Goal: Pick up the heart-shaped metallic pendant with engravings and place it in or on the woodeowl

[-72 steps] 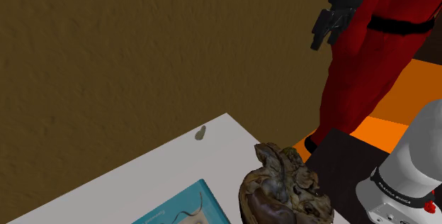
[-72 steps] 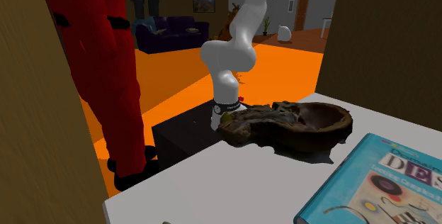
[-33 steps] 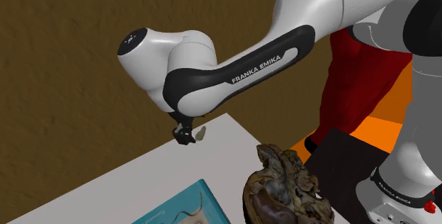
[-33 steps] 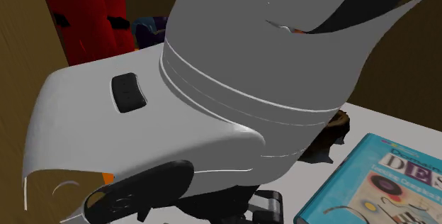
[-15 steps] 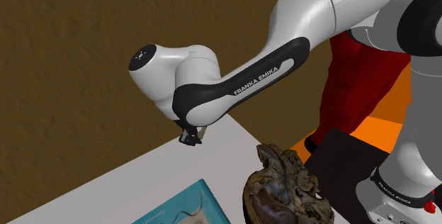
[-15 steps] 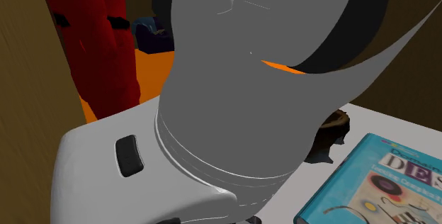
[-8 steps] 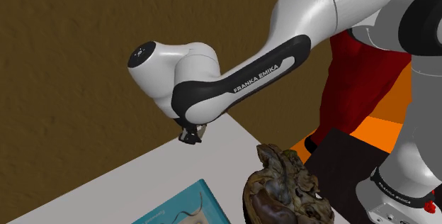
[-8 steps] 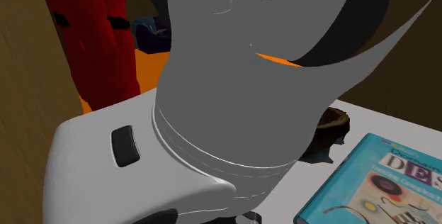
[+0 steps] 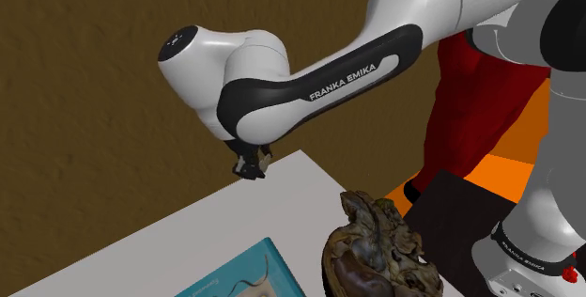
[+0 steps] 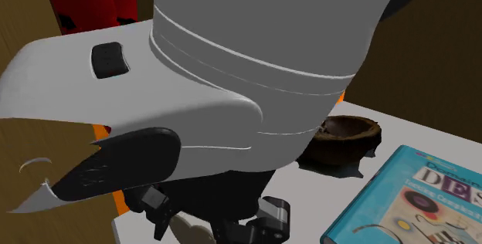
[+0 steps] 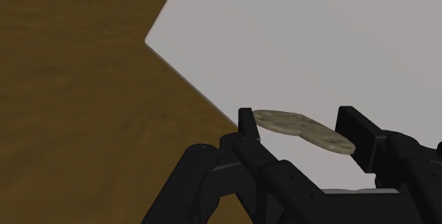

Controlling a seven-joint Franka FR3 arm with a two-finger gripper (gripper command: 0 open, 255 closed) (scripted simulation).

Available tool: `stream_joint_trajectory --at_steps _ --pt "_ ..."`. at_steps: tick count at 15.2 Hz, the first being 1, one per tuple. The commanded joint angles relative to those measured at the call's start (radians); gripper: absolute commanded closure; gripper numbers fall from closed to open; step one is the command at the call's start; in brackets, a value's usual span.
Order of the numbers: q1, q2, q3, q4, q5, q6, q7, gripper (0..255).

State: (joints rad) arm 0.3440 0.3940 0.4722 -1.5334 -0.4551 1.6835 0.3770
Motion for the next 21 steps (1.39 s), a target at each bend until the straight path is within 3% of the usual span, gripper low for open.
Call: stream_joint_trajectory --at_steps 1,21 --pt "0.003 -0.004 0.002 0.023 0.003 -0.025 -0.008 255" --pt "0.049 0.012 0.006 0.314 -0.001 -0.288 -0.082 255"
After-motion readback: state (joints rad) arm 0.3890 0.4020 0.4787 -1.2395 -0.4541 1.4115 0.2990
